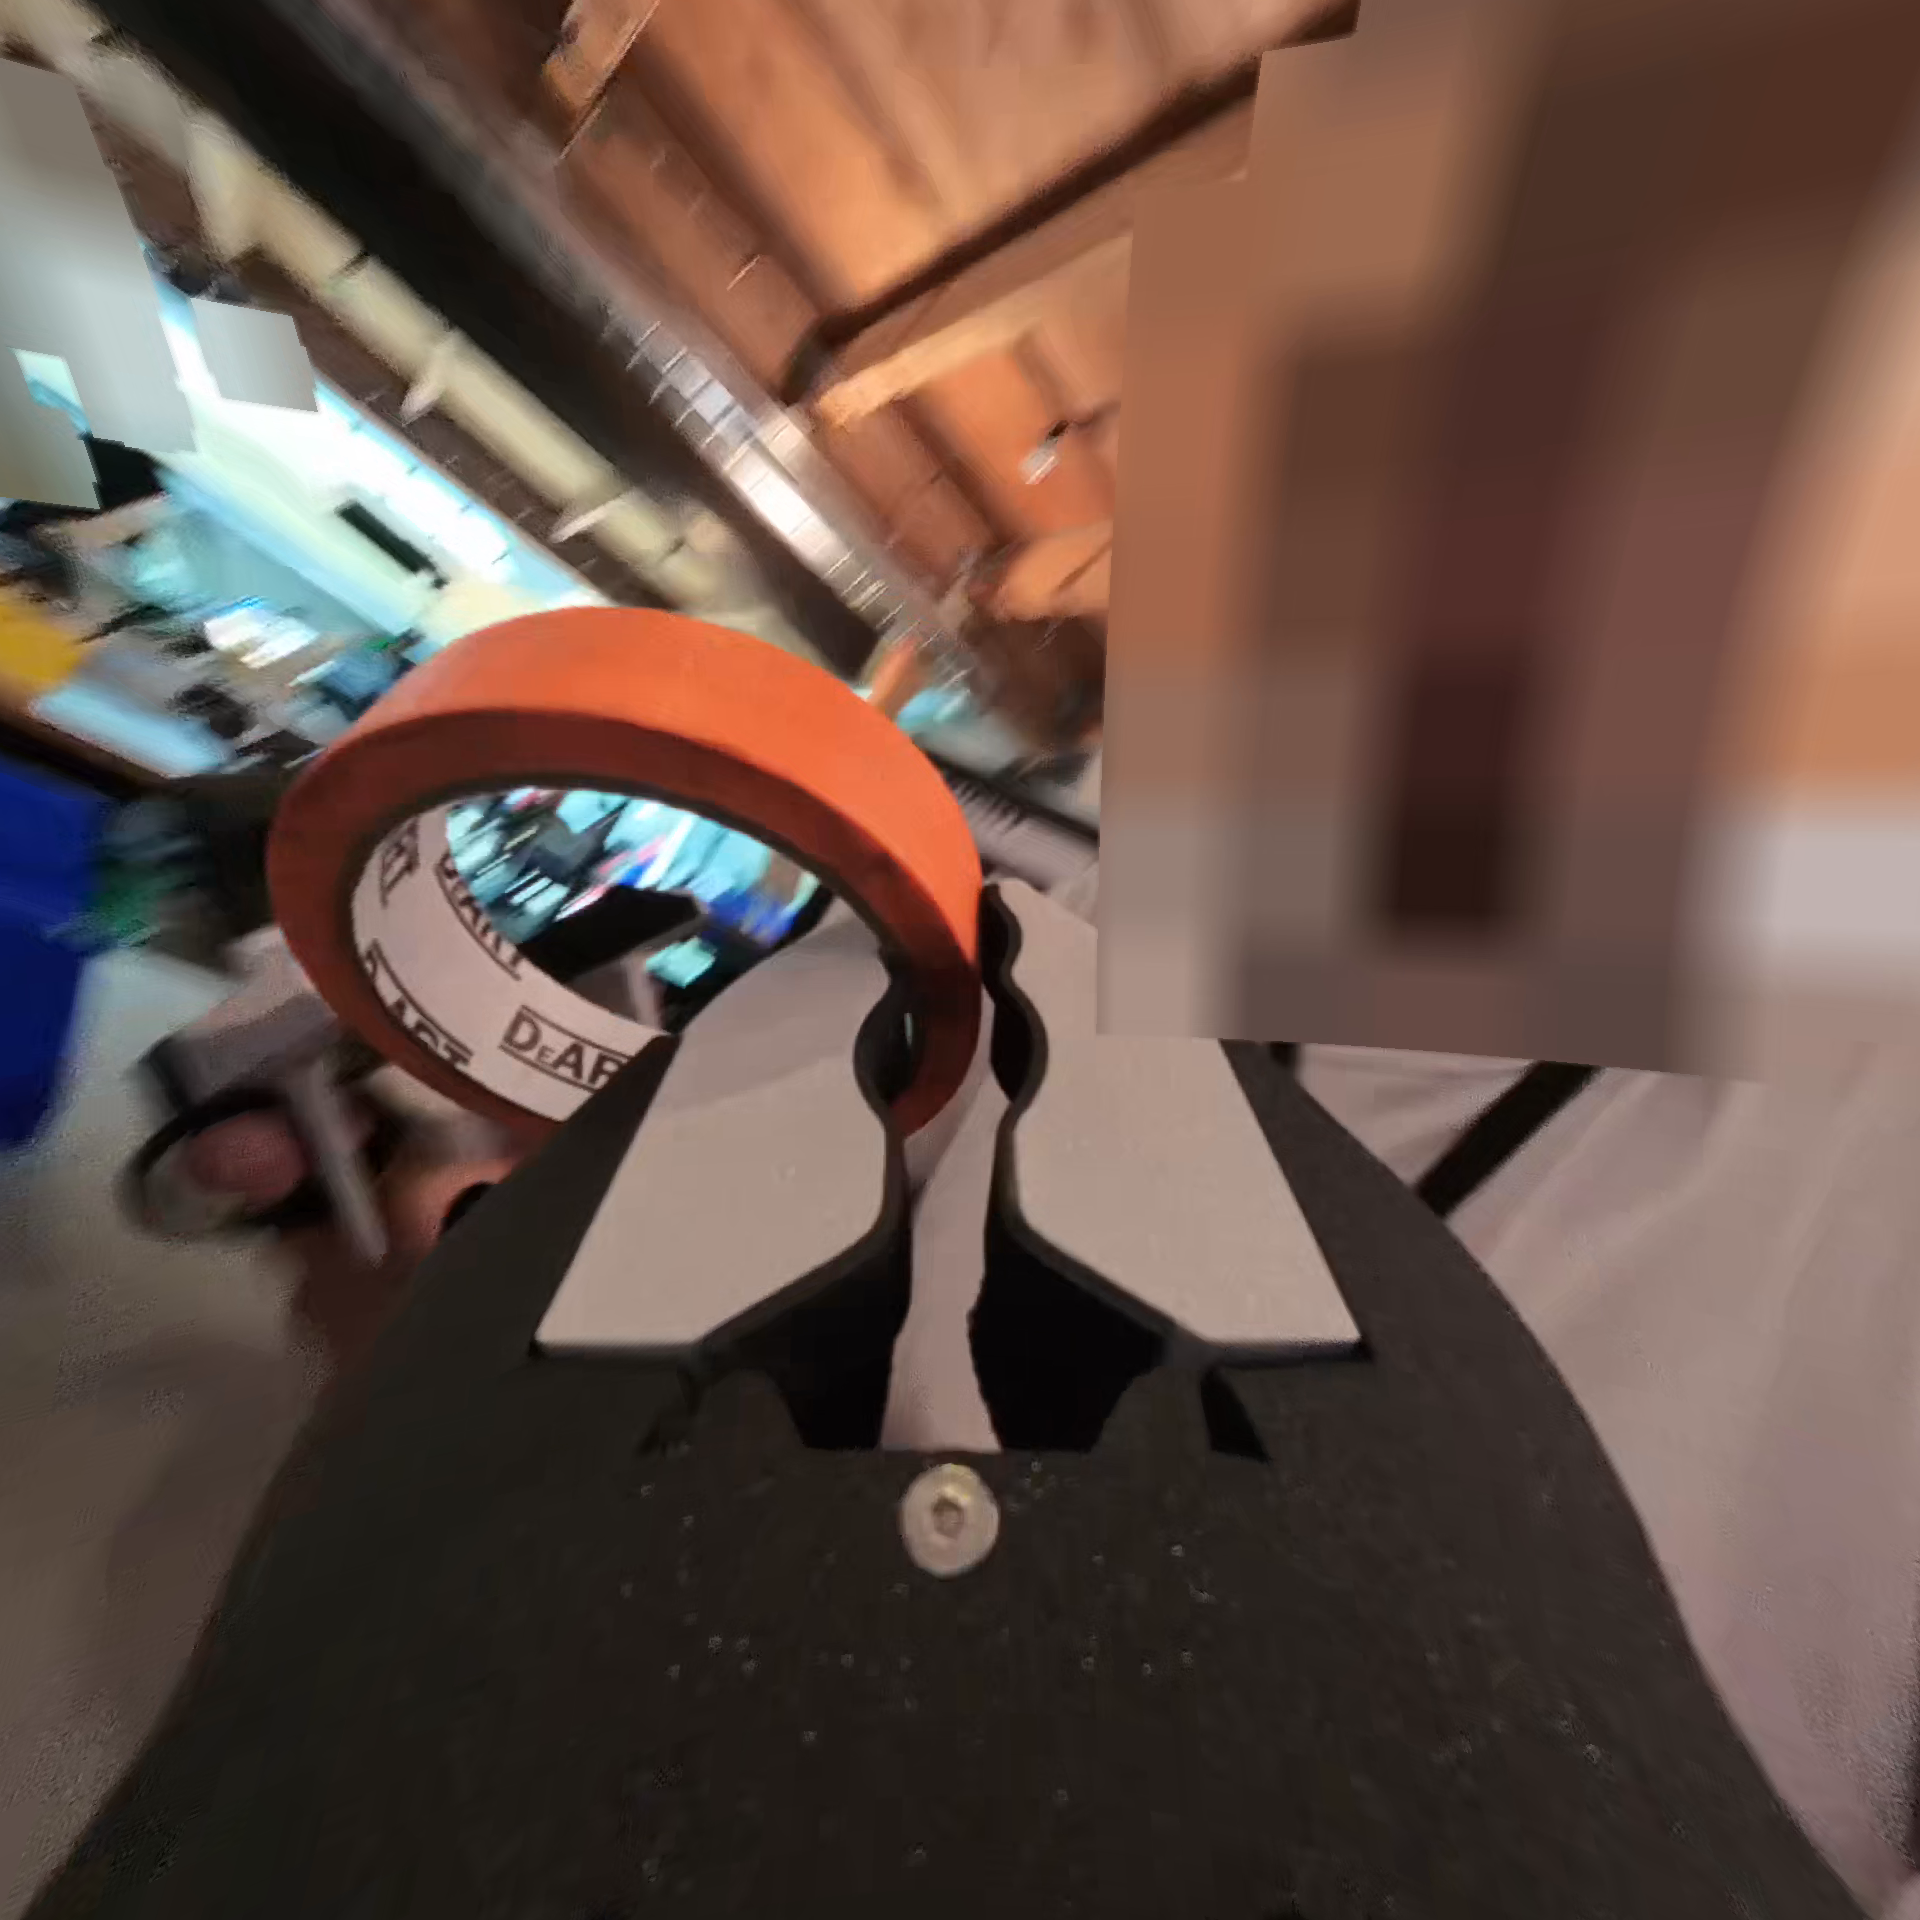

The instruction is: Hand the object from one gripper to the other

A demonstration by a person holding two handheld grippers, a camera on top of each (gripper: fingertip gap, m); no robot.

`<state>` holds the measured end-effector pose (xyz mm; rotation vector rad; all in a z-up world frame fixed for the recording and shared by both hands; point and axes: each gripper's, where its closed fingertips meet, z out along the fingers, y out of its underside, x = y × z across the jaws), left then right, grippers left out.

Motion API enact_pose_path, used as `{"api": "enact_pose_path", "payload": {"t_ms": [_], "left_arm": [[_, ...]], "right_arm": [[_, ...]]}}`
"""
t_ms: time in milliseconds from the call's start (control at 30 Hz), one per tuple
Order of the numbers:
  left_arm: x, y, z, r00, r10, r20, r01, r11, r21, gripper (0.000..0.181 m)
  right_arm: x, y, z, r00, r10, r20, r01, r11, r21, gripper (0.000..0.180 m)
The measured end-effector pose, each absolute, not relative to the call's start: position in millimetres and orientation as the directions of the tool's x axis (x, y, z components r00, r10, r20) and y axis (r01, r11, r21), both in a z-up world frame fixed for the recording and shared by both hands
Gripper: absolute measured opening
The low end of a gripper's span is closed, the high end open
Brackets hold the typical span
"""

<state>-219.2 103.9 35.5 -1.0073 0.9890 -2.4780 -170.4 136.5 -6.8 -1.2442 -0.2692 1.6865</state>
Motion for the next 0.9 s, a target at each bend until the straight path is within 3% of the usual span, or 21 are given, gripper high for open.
{"api": "enact_pose_path", "payload": {"t_ms": [133, 233, 367, 500, 567, 767, 800, 900], "left_arm": [[-197, 107, -28, -0.375, -0.819, 0.434, -0.232, -0.371, -0.899, 0.01], [-194, 112, -70, -0.229, -0.932, 0.281, -0.442, -0.158, -0.883, 0.01], [-192, 117, -101, -0.153, -0.975, 0.159, -0.59, -0.039, -0.807, 0.01], [-190, 96, -101, -0.237, -0.946, 0.223, -0.598, -0.039, -0.801, 0.011], [-191, 87, -99, -0.271, -0.927, 0.26, -0.603, -0.047, -0.796, 0.011], [-189, 95, -104, -0.226, -0.951, 0.209, -0.612, -0.028, -0.79, 0.011], [-188, 96, -99, -0.232, -0.948, 0.218, -0.585, -0.043, -0.81, 0.017], [-187, 105, -67, -0.231, -0.929, 0.289, -0.43, -0.169, -0.887, 0.063]], "right_arm": [[-154, 167, -28, 0.557, 0.766, -0.32, -0.327, -0.151, -0.933, 0.063], [-157, 171, -33, 0.713, 0.699, 0.061, 0.009, 0.078, -0.997, 0.063], [-165, 177, -58, 0.719, 0.519, 0.463, 0.414, 0.216, -0.884, 0.06], [-179, 172, -70, 0.553, 0.351, 0.755, 0.677, 0.338, -0.653, 0.045], [-176, 172, -63, 0.521, 0.233, 0.821, 0.728, 0.38, -0.57, 0.016], [-170, 174, -65, 0.547, 0.295, 0.783, 0.698, 0.357, -0.621, 0.011], [-168, 176, -65, 0.56, 0.294, 0.774, 0.689, 0.353, -0.633, 0.011], [-162, 177, -65, 0.635, 0.375, 0.676, 0.586, 0.337, -0.737, 0.012]]}}
